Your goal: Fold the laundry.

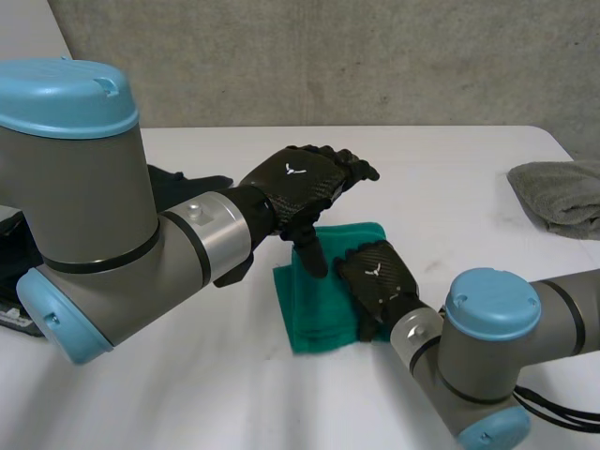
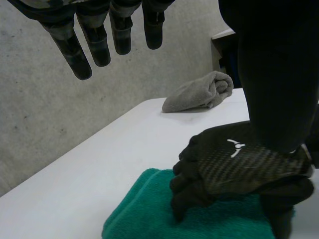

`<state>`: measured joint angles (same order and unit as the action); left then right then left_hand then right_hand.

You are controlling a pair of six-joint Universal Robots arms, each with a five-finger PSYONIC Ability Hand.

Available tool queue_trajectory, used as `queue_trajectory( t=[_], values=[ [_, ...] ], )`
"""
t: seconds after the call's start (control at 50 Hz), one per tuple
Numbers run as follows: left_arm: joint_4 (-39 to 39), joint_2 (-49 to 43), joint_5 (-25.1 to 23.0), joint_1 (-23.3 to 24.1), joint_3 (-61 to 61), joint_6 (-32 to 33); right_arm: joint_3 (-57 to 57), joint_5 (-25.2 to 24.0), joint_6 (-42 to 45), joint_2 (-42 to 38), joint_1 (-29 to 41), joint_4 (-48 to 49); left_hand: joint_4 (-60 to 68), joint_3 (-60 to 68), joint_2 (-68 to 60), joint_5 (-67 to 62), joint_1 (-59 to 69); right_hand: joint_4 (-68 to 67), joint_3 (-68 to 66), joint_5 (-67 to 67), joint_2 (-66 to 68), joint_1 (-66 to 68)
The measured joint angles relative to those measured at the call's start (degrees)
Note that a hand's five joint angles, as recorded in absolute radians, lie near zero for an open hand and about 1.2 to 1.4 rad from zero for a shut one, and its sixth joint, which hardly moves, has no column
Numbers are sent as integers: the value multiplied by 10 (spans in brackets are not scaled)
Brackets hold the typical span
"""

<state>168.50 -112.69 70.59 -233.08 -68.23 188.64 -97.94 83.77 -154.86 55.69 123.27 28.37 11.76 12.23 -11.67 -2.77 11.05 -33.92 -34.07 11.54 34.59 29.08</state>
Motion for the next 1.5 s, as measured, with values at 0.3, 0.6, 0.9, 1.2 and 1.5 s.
queue_trajectory(
  t=[0.3,0.6,0.9,1.2,1.5],
  values=[
    [1,1,0,-3,1,-15,76,-8,-4,-21,-36,-7,0,0,0,0,0,-342,-336,9,329,267],
    [2,1,0,-4,1,-21,65,-77,1,-7,-114,-75,0,0,0,0,1,78,76,43,-77,-54],
    [4,0,-1,-5,-2,-29,50,-82,22,-3,-115,-53,0,0,0,0,1,85,82,34,-77,-62],
    [4,-2,-1,-10,-2,-31,116,-81,42,-58,-109,-44,0,0,0,0,1,84,82,35,-77,-62],
    [4,0,-1,-22,-13,-32,219,-77,37,-120,-105,-60,0,0,0,0,1,-70,-70,165,65,63]
  ],
)
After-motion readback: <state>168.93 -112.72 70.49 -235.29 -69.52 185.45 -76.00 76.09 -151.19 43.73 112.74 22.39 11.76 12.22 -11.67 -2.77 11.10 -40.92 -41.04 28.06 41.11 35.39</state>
